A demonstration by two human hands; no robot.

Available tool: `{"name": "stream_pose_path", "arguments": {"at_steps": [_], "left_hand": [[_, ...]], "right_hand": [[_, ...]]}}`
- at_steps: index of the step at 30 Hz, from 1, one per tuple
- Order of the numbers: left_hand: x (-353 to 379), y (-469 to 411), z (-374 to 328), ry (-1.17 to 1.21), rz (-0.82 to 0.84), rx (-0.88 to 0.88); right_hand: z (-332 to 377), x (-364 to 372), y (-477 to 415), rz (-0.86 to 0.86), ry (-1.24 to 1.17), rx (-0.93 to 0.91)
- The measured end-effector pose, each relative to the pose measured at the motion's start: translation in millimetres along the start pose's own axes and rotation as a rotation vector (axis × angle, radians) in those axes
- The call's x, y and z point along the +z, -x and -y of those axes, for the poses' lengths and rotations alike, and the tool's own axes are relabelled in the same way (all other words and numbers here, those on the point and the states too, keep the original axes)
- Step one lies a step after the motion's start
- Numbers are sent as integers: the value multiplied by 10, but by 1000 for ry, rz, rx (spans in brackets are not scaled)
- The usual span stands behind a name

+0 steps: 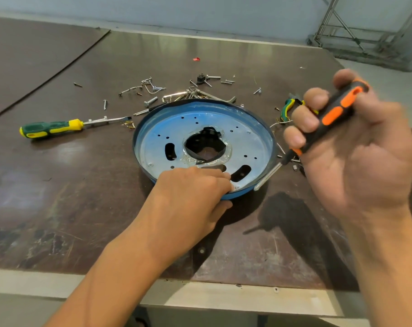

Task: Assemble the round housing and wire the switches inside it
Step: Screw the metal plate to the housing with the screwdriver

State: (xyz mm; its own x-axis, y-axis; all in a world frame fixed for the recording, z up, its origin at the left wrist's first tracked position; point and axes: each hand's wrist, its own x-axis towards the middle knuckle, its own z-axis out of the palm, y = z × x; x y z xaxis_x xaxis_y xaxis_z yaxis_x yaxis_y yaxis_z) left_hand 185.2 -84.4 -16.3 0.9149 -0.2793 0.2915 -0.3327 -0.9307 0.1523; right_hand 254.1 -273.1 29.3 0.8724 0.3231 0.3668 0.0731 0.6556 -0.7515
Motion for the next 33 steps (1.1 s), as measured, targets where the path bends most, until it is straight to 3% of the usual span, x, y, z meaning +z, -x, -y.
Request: {"name": "stream_pose_path", "arguments": {"at_steps": [4, 11, 17, 33], "left_hand": [[3, 12, 3, 8, -6, 17], [0, 22, -1, -14, -12, 23], [-12, 24, -10, -19, -2, 12], [5, 16, -10, -29, -6, 28]], "right_hand": [[-182, 102, -6, -5, 136, -48], [-248, 94, -62, -67, 160, -128], [-348, 116, -33, -40, 336, -101], [-380, 108, -11, 48, 352, -101]]}}
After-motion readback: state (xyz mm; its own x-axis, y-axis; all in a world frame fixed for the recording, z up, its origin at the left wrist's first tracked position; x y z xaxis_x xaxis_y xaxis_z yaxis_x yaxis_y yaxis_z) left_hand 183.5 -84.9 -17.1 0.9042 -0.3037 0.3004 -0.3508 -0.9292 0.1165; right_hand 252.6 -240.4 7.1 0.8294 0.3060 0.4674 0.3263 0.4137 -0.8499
